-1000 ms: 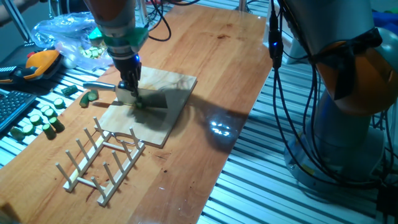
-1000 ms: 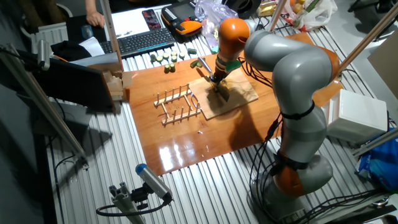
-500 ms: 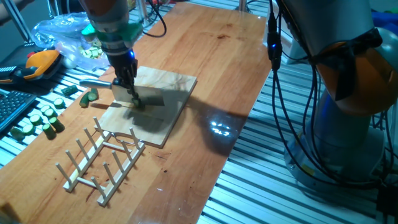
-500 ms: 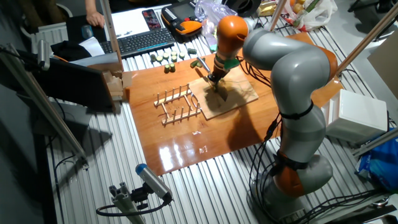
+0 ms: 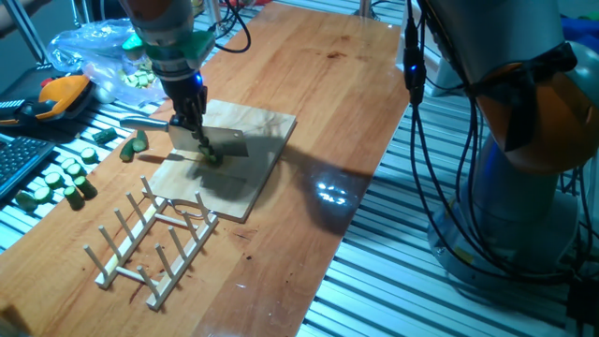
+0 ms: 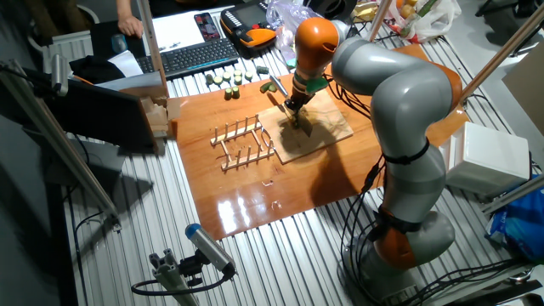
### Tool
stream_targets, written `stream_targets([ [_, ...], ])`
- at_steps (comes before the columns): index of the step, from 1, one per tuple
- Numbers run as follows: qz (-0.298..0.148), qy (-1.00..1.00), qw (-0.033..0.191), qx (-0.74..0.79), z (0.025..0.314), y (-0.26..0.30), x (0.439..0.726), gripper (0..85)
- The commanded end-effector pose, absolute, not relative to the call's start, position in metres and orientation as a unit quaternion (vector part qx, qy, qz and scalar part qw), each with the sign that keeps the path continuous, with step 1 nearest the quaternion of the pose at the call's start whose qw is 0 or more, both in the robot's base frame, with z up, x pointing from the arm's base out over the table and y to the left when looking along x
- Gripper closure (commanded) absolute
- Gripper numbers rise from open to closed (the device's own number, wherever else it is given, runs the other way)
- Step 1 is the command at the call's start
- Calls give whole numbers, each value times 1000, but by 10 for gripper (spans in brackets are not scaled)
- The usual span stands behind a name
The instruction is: Chop the cucumber into shreds
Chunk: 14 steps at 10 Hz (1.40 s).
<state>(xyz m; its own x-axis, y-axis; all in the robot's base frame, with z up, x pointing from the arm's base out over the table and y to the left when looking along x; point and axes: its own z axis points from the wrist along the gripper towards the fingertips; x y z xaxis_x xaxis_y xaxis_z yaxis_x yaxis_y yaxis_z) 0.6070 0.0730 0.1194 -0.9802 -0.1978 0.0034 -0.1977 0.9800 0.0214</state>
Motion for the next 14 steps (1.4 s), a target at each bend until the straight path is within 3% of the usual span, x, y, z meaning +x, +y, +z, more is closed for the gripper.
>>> stream_targets([
  [1, -12, -995, 5, 98, 119, 75, 606, 850],
  [14, -16, -994, -1, 112, 113, 58, 606, 850],
])
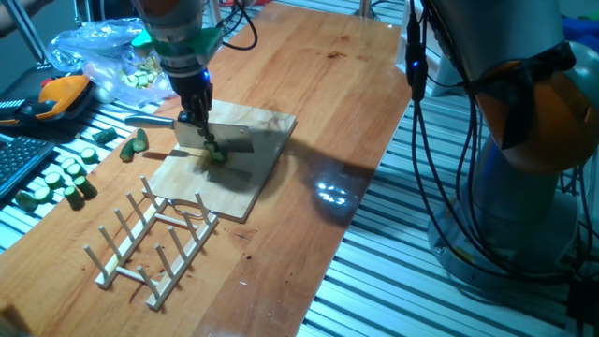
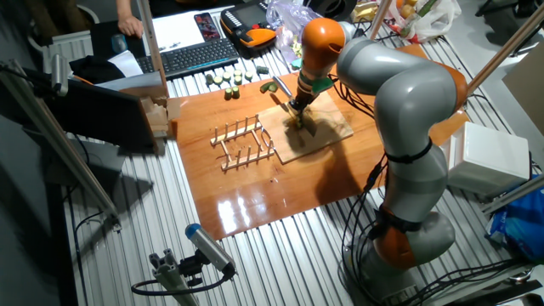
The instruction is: Chop the cucumber into shreds
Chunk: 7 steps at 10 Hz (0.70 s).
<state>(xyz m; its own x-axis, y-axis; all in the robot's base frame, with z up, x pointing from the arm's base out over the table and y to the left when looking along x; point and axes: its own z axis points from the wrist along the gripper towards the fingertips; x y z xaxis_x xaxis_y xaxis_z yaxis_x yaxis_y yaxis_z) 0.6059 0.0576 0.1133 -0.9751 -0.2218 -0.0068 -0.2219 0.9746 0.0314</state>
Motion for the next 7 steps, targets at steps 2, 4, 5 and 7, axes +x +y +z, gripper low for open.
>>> stream_targets([
  [2, 18, 994, 0, -105, 110, 66, 606, 850],
  [4, 20, 995, 0, -96, 105, 76, 606, 850],
  [5, 30, 996, -4, -89, 106, 80, 606, 850],
  [7, 26, 996, -9, -80, 110, 89, 602, 850],
])
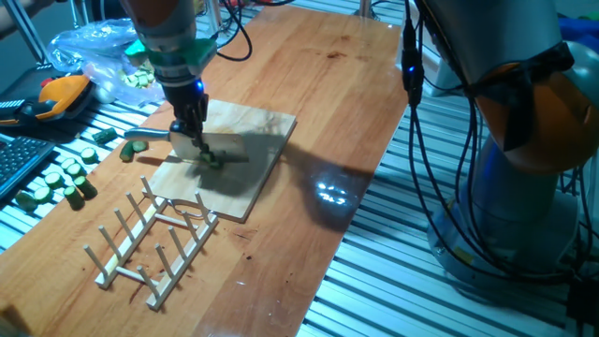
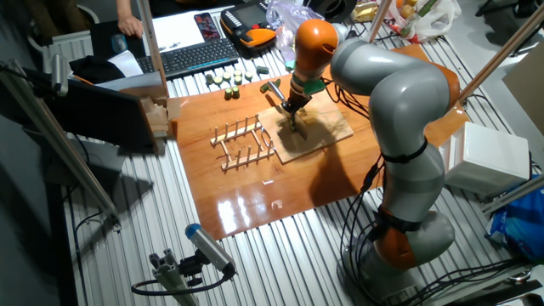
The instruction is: Chop the cucumber into shreds
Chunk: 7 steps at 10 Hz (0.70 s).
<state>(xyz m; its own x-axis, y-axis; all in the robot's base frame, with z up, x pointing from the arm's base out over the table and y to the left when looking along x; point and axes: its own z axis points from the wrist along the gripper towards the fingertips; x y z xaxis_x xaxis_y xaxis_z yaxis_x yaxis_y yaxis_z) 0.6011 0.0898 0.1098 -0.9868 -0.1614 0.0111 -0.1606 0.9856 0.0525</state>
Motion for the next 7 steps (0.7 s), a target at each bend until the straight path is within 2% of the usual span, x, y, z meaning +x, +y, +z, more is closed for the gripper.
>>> stream_targets([
  [1, -26, -996, 7, 79, 109, 90, 600, 850],
  [7, -28, -998, -13, 64, 90, 105, 589, 850],
])
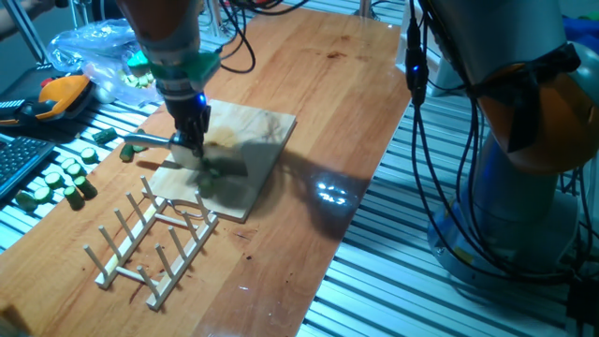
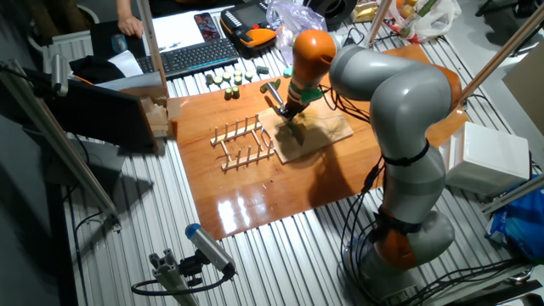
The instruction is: Chop the cucumber into shreds
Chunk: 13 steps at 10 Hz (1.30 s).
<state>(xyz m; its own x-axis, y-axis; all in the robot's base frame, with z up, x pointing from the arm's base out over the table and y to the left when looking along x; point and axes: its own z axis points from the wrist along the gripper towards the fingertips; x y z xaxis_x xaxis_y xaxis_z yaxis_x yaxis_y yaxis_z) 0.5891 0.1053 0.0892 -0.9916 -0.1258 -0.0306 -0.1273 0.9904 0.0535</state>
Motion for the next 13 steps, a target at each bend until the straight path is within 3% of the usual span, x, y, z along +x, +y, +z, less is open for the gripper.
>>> stream_targets([
  [1, 29, 998, 17, -60, 86, 108, 587, 850],
  [3, 30, 998, 19, -57, 84, 111, 585, 850],
  [8, 29, 996, -3, -79, 108, 89, 593, 850],
  [13, 22, 995, -1, -95, 113, 70, 595, 850],
])
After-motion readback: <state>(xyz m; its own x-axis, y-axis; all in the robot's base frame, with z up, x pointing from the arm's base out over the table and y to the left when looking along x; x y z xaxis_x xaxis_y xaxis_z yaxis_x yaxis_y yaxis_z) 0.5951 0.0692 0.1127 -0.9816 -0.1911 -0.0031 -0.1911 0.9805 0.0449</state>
